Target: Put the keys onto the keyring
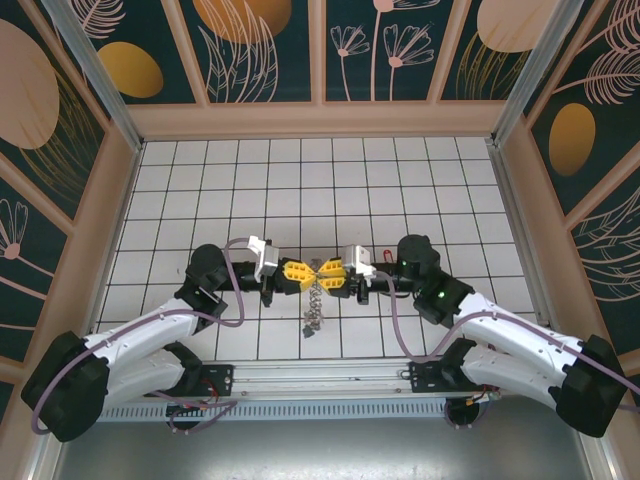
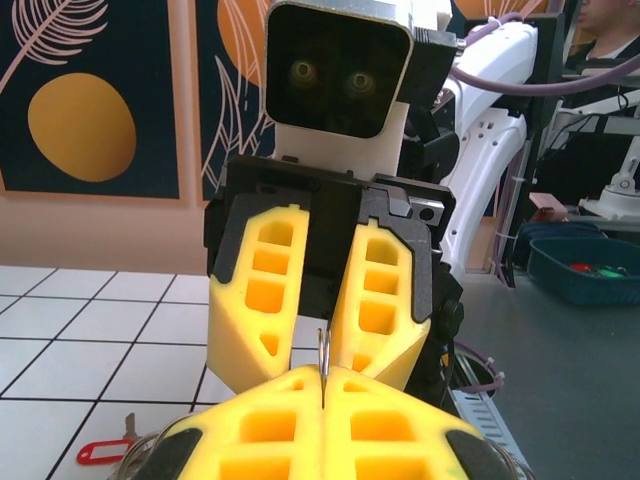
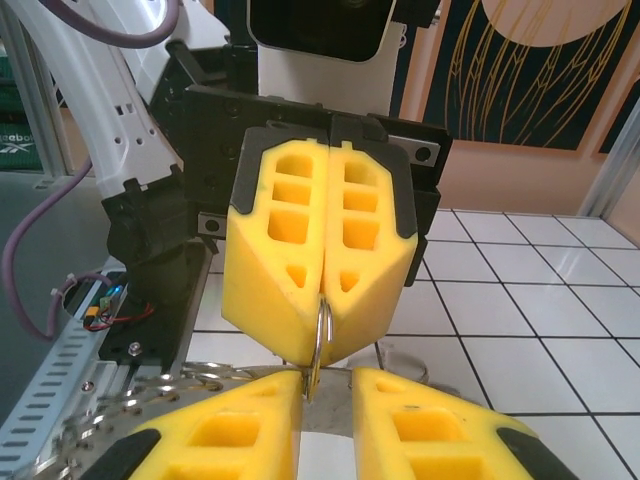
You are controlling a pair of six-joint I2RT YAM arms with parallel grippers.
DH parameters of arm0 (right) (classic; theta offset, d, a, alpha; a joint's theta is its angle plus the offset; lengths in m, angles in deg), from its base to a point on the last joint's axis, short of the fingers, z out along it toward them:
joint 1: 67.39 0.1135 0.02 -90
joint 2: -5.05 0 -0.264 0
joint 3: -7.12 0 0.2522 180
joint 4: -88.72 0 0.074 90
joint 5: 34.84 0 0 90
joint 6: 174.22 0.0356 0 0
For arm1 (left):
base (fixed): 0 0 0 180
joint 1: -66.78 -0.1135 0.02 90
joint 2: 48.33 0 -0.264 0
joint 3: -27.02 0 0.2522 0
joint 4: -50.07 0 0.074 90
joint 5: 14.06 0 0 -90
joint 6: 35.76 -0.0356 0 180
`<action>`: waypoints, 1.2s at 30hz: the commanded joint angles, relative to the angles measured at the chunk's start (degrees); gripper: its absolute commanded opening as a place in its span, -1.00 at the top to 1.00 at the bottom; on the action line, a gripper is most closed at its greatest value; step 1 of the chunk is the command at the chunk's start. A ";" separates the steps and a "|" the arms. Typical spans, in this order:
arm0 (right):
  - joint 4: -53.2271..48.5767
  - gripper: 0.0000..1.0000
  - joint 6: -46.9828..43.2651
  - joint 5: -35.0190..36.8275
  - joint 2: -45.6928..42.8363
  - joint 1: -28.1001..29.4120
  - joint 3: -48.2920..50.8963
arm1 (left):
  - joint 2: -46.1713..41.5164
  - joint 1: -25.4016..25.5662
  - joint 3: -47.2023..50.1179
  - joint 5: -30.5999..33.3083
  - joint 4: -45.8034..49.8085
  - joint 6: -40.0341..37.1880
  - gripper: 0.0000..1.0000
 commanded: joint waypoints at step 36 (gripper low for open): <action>-45.19 1.00 -25.68 16.81 4.92 2.29 -20.82 | -0.30 1.23 -13.17 5.46 45.19 -31.27 0.25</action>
